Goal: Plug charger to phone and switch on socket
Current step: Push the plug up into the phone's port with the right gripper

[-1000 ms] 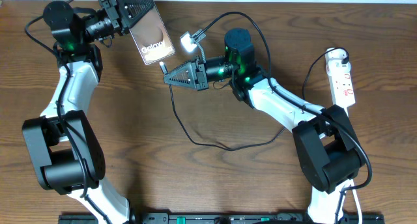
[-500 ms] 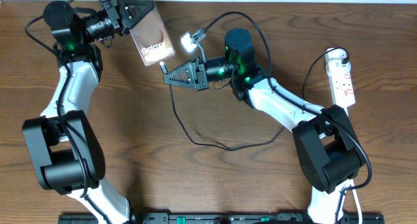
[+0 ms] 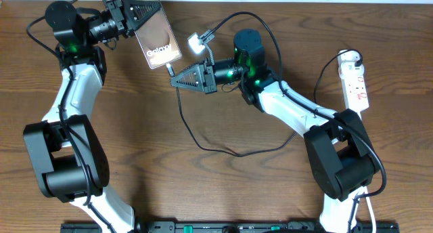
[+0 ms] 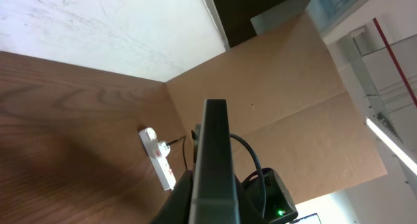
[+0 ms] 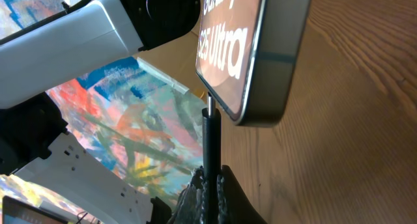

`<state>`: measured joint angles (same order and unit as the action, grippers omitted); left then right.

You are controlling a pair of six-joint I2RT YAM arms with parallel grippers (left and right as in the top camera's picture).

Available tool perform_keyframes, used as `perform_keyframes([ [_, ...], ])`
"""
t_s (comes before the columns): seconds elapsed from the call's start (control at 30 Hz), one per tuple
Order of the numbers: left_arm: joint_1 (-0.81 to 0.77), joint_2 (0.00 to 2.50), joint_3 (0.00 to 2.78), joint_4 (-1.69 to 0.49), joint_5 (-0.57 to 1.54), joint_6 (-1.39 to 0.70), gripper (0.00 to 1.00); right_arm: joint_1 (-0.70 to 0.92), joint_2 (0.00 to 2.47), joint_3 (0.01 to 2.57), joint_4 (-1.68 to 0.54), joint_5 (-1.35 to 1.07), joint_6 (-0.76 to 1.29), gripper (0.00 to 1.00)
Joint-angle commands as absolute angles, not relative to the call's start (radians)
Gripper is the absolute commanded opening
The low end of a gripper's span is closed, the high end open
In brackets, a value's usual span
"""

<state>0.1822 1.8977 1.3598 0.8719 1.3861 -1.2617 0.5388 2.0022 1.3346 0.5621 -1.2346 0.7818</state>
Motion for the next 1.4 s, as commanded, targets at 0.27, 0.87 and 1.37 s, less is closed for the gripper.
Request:
perform_keyframes([
  [0.27, 0.184, 1.878, 1.361, 0.885, 1.399, -1.288, 0.07, 0.536, 2.012, 1.347, 0.565, -1.228, 0.809, 0.01],
  [0.87, 0.184, 1.878, 1.361, 0.885, 1.407, -1.288, 0.08, 0.536, 2.012, 1.347, 0.572, -1.229, 0.815, 0.01],
  [1.37, 0.156, 1.878, 1.361, 0.885, 1.407, -1.277, 0.07, 0.536, 2.012, 1.347, 0.572, -1.229, 0.816, 0.01],
])
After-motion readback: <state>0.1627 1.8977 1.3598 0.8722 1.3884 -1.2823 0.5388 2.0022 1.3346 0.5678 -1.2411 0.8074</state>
